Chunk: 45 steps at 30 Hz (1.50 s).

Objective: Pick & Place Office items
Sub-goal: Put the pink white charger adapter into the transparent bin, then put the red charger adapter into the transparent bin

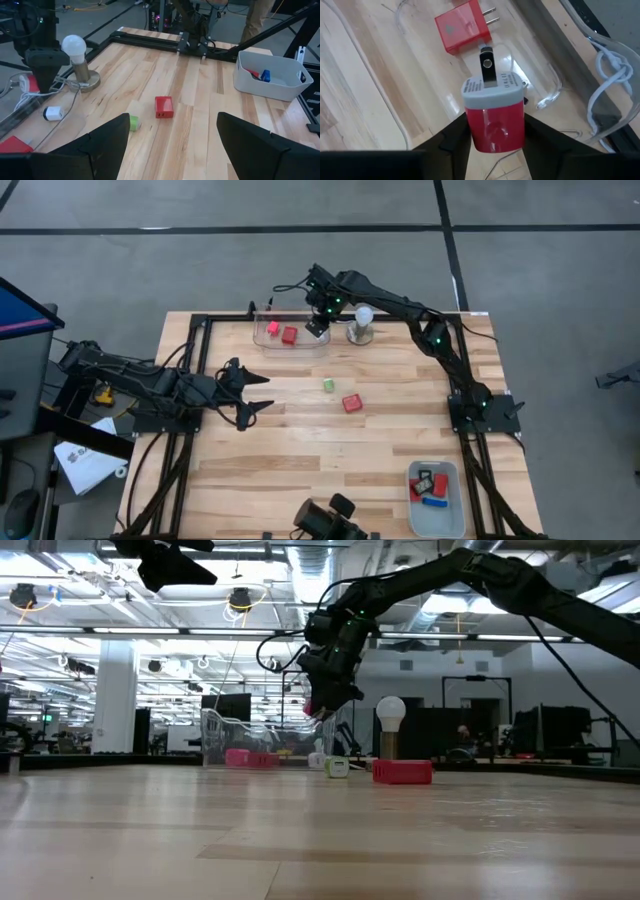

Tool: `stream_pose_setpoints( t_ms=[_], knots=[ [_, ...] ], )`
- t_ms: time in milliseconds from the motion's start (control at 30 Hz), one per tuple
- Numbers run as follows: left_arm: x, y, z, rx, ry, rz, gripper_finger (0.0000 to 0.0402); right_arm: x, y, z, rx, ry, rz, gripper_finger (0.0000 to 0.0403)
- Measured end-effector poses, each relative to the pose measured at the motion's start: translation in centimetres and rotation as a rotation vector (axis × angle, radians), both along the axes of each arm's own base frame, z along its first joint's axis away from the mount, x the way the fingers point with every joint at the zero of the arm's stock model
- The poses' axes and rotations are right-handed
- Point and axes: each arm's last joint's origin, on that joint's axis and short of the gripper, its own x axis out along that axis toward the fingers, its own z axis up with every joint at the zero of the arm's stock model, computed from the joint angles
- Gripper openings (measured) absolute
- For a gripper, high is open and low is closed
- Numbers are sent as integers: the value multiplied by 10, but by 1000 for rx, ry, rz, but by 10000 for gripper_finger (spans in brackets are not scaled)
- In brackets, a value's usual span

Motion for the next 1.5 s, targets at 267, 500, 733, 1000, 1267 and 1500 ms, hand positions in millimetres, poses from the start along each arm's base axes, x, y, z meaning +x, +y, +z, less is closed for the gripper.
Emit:
stream_pose_setpoints(
  t_ms=[267, 500, 733, 1000, 1267, 1500],
  knots=[
    [0, 0, 0, -3, 0, 1, 296, 1, 0, 0, -5, -4, 6, 156],
    [0, 0, 0, -2, -1, 1, 296, 2, 5, 3, -16, -7, 35, 157],
    [0, 0, -1, 18, 16, -5, 296, -3, 40, 52, -77, -36, 68, 158],
    [-2, 1, -6, 34, 67, -6, 296, -28, 116, 92, -70, 195, 152, 155],
    [-2, 0, -6, -1, 61, 6, 296, -22, 201, 73, -139, 376, 481, 170],
    [-3, 0, -7, -36, 69, -3, 296, -41, 246, 28, -256, 619, 549, 223]
  ],
)
